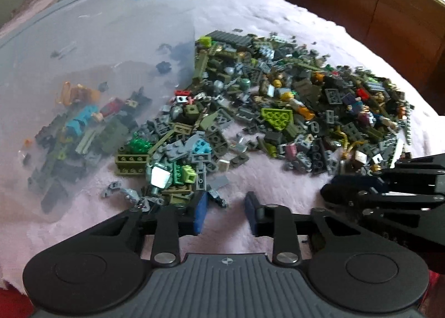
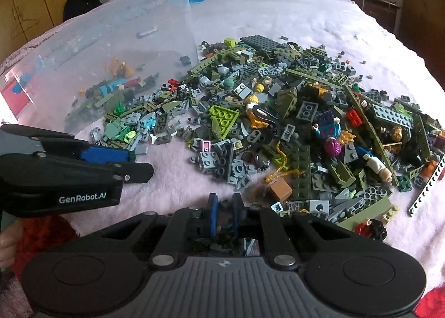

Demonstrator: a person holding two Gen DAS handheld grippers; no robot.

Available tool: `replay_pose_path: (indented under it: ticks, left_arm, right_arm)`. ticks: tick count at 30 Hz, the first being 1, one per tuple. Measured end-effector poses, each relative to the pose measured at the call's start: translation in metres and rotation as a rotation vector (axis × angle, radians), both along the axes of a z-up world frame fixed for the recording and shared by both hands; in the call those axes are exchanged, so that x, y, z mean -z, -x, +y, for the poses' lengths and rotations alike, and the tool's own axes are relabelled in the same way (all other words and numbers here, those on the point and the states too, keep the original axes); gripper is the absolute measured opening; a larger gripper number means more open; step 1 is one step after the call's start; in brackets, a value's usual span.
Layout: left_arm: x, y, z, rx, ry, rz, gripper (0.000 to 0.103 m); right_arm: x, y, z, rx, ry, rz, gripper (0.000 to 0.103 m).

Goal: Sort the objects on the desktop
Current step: 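Grasp a small grey piece with the left tool while the right tool grasps a grey piece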

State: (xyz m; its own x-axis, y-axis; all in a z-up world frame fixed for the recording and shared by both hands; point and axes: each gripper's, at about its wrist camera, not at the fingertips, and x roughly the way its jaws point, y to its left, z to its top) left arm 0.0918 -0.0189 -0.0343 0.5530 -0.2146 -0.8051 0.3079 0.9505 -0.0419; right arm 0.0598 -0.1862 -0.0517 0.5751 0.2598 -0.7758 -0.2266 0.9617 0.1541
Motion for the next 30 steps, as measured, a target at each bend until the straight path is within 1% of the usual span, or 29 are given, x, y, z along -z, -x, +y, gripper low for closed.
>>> replay_pose_path:
  ticks: [1, 4, 10, 14, 16, 17, 18, 23, 30]
  left_arm:
    - [0.000, 0.002, 0.000, 0.019, 0.011, 0.002, 0.019]
    - [-0.002, 0.008, -0.003, 0.049, 0.017, 0.003, 0.018]
    - [-0.003, 0.009, 0.002, 0.006, 0.026, 0.018, 0.021]
    - [0.000, 0.005, -0.001, 0.012, 0.013, 0.023, 0.022]
    - [0.001, 0.005, -0.003, 0.023, 0.003, 0.014, 0.020]
    - [0.001, 0.006, -0.004, 0.030, -0.001, 0.008, 0.013]
    - [0.001, 0.007, -0.006, 0.039, -0.008, 0.002, 0.009]
    - [0.002, 0.013, -0.013, 0.069, -0.046, -0.020, 0.010]
    - [0.004, 0.012, -0.014, 0.076, -0.056, -0.019, 0.010]
  right_arm:
    - [0.000, 0.000, 0.000, 0.000, -0.001, -0.001, 0.012]
    - [0.001, -0.001, -0.002, 0.000, -0.005, -0.002, 0.012]
    - [0.000, -0.001, -0.004, 0.003, -0.012, -0.004, 0.013]
    - [-0.002, 0.001, -0.004, 0.019, -0.027, -0.004, 0.015]
    - [-0.003, 0.004, -0.004, 0.022, -0.029, -0.008, 0.015]
    - [-0.003, 0.006, -0.004, 0.022, -0.027, -0.011, 0.015]
    - [-0.004, 0.007, -0.003, 0.020, -0.022, -0.013, 0.015]
    - [-0.002, 0.008, -0.002, 0.018, -0.014, -0.013, 0.015]
    - [0.000, 0.006, 0.001, 0.013, -0.009, -0.015, 0.014]
